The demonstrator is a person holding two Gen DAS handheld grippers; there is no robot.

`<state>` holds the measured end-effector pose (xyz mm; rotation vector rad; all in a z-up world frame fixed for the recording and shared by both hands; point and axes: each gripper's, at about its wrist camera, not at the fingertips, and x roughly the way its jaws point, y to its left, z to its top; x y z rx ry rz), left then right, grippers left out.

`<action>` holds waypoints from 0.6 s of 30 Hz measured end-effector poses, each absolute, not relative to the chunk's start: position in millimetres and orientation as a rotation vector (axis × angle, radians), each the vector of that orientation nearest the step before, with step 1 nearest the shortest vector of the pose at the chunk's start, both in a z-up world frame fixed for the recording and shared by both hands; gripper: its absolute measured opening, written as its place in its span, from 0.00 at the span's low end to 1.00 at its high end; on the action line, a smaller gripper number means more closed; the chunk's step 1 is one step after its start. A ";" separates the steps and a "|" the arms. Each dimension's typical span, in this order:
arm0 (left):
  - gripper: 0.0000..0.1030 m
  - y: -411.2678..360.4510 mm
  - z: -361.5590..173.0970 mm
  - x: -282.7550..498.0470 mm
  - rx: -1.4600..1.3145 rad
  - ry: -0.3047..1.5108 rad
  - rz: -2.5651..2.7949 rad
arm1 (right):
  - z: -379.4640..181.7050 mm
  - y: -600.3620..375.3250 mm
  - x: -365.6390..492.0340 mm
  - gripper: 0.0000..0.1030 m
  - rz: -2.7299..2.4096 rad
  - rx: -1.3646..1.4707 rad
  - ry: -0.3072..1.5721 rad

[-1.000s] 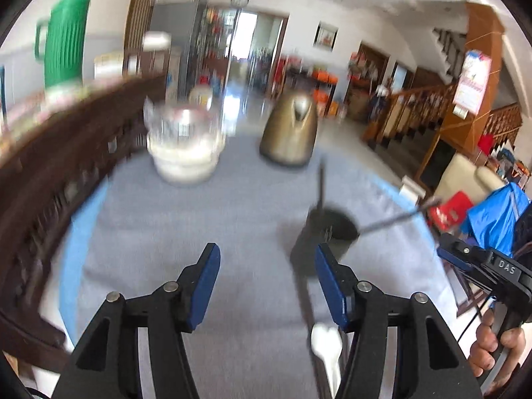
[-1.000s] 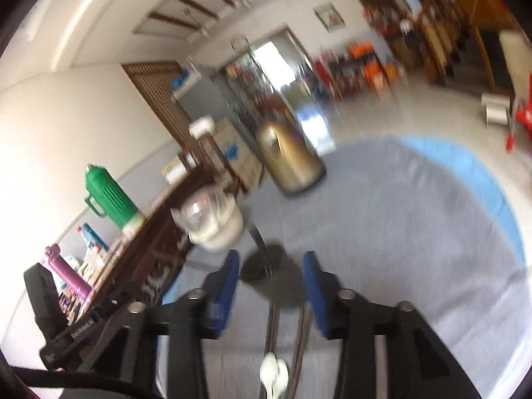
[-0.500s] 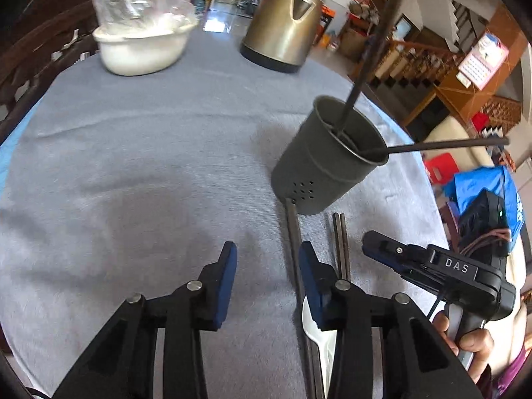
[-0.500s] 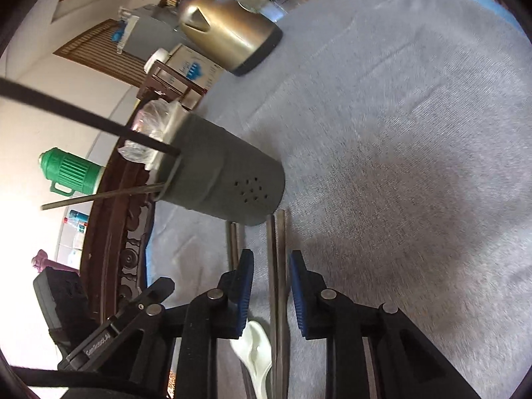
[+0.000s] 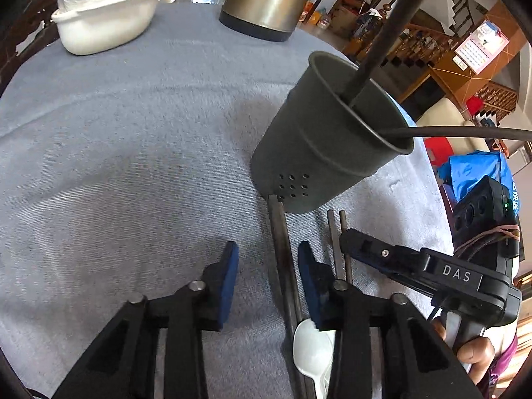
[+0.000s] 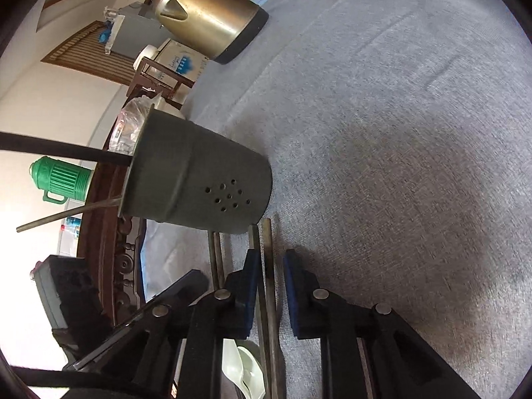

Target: Organize utensils

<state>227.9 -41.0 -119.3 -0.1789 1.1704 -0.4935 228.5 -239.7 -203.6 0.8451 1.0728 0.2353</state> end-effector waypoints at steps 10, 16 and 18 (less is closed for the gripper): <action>0.09 -34.3 -119.0 231.7 -0.205 1.160 -0.494 | -202.8 -240.7 224.1 0.06 0.226 0.837 1.044; 0.09 -15.1 -108.4 228.7 -0.210 1.130 -0.493 | -194.8 -259.1 215.2 0.06 0.189 0.857 0.988; 0.09 -7.9 -105.2 227.2 -0.219 1.119 -0.485 | -192.5 -264.2 211.9 0.06 0.187 0.875 0.968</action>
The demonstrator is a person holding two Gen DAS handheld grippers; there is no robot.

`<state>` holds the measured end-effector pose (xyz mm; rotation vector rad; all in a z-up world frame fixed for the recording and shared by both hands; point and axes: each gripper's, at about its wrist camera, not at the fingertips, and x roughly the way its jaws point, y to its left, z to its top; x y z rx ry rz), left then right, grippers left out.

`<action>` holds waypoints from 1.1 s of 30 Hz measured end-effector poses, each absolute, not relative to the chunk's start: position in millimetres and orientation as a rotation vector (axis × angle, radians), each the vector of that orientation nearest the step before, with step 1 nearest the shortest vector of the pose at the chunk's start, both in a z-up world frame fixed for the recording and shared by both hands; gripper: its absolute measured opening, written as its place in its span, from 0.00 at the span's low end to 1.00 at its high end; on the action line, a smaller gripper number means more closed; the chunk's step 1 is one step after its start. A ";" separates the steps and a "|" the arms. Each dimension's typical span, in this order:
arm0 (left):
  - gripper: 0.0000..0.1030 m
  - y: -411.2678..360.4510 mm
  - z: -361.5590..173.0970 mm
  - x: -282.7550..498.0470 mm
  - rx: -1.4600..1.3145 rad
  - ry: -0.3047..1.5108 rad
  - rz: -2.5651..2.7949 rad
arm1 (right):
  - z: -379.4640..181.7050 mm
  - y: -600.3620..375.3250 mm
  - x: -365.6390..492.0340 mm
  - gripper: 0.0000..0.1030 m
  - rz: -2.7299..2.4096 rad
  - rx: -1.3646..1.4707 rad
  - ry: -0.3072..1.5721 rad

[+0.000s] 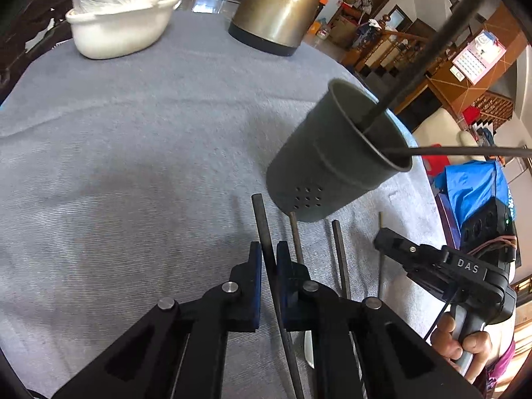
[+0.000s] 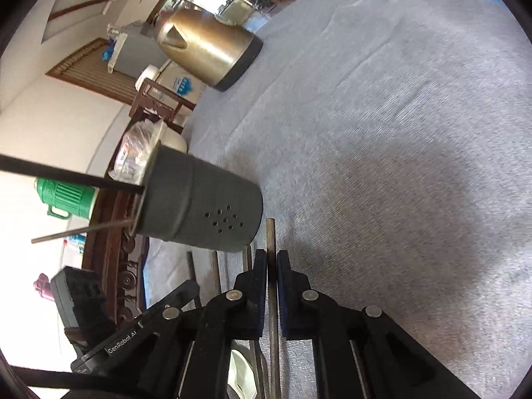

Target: Organize utensils

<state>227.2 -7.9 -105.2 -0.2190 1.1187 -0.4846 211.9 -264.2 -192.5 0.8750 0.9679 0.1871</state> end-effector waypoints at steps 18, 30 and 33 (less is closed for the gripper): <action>0.07 23.3 -28.3 168.8 -0.219 0.903 -0.445 | -124.7 -229.0 172.6 0.06 0.267 0.670 0.820; 0.07 37.2 43.6 139.1 -0.219 0.705 -0.447 | -60.7 -211.4 148.5 0.06 0.307 0.595 0.646; 0.07 36.6 55.3 135.9 -0.219 0.676 -0.451 | -46.2 -208.5 143.8 0.06 0.297 0.575 0.602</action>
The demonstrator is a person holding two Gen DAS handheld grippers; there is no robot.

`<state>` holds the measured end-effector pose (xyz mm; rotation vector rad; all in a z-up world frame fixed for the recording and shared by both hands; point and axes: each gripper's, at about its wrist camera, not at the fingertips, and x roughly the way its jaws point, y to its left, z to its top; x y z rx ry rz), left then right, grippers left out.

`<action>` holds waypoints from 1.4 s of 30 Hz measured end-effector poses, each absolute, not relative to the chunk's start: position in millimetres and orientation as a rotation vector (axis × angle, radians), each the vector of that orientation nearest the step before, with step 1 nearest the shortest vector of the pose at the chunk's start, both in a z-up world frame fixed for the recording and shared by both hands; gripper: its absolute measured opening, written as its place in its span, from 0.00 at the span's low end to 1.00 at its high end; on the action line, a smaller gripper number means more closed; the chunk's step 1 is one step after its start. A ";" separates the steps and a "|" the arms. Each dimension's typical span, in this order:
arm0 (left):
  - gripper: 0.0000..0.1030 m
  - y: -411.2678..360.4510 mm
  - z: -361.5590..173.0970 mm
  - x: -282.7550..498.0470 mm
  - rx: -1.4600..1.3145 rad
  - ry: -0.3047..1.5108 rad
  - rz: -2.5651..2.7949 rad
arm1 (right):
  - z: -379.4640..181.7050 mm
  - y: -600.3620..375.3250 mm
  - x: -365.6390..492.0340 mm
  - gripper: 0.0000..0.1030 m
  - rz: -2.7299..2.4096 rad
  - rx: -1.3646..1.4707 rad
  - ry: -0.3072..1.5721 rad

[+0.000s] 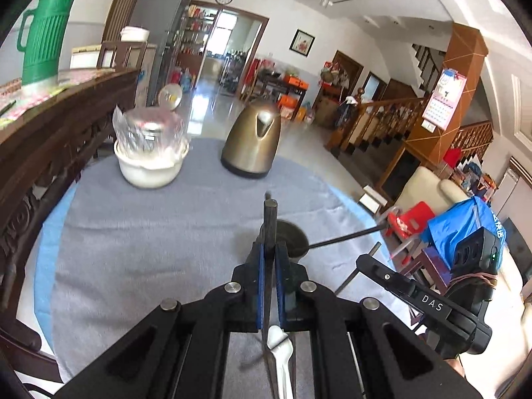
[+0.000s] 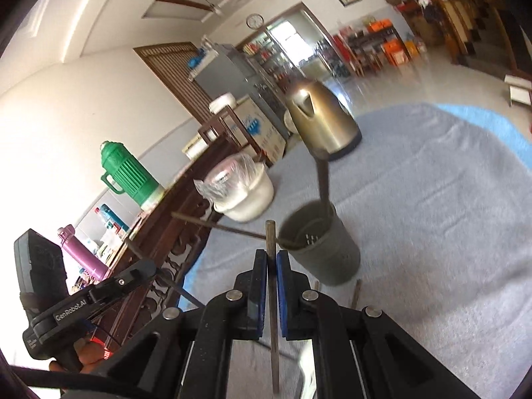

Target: Organize utensils

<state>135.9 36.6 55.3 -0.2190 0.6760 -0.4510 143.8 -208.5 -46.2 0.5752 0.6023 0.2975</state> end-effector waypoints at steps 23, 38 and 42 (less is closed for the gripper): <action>0.07 22.3 83.6 130.7 -0.167 0.610 -0.454 | 9.7 -201.6 132.1 0.06 0.286 0.508 0.462; 0.07 32.2 79.3 124.1 -0.192 0.614 -0.427 | -1.5 -208.9 124.5 0.06 0.277 0.548 0.481; 0.07 32.2 80.5 121.6 -0.192 0.606 -0.423 | -0.4 -208.4 122.4 0.06 0.275 0.548 0.475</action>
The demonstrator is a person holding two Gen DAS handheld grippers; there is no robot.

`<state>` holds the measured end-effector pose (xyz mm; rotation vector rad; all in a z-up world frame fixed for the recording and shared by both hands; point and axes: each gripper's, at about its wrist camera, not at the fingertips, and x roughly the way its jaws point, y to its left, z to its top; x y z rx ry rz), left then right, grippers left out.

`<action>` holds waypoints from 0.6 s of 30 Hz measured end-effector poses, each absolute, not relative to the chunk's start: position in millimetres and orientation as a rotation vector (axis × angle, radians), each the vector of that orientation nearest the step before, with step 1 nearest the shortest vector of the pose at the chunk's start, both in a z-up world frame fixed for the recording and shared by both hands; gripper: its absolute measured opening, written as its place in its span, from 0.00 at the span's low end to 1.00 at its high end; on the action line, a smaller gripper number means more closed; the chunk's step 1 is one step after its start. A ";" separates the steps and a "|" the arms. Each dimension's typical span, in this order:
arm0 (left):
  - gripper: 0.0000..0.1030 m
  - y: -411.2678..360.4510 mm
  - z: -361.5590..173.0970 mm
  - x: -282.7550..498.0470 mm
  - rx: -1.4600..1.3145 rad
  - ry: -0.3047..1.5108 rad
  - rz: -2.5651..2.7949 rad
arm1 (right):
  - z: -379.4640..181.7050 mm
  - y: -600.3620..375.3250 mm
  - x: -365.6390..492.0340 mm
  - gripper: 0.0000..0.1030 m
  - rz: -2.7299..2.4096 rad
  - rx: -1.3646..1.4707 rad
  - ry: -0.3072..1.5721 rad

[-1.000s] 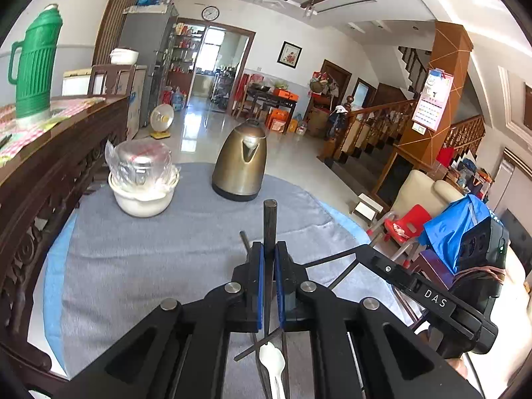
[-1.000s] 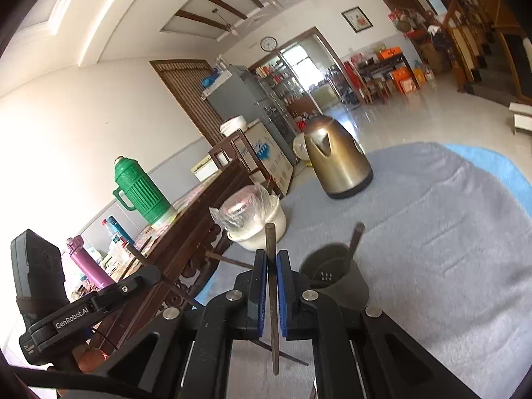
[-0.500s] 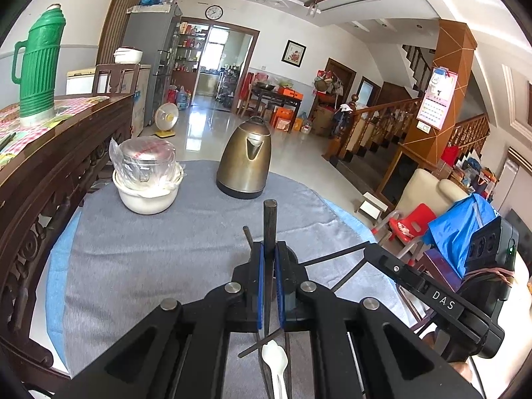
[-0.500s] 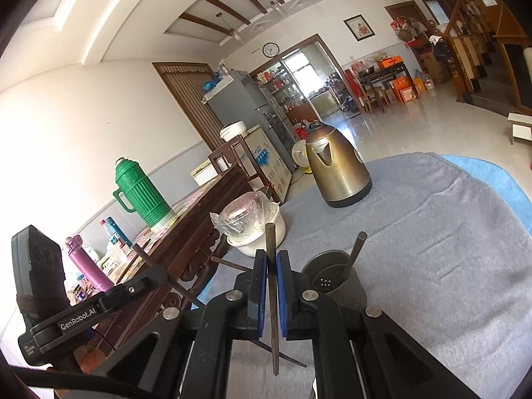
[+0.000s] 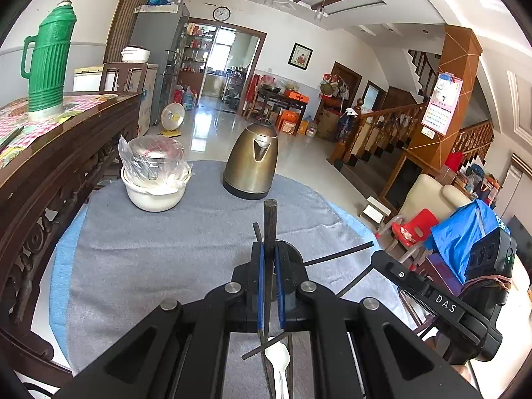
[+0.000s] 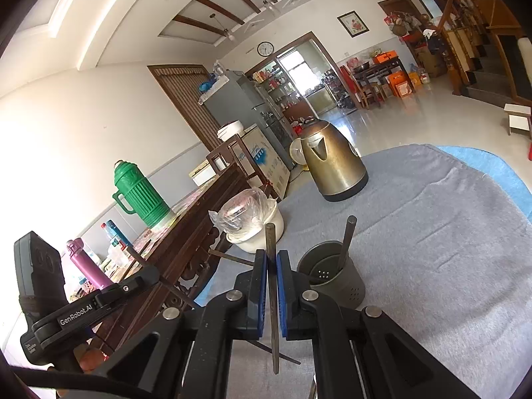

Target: Organize utensils

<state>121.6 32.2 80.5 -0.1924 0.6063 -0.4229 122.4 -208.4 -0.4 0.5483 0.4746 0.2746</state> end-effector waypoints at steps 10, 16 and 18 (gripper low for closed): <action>0.07 33.1 84.6 118.3 -0.186 0.587 -0.411 | 5.0 -213.1 117.1 0.06 0.264 0.557 0.447; 0.07 32.9 89.5 115.7 -0.183 0.571 -0.406 | 9.6 -216.2 112.8 0.06 0.261 0.567 0.427; 0.07 32.3 91.6 115.9 -0.179 0.566 -0.404 | 11.9 -216.0 111.6 0.06 0.261 0.569 0.421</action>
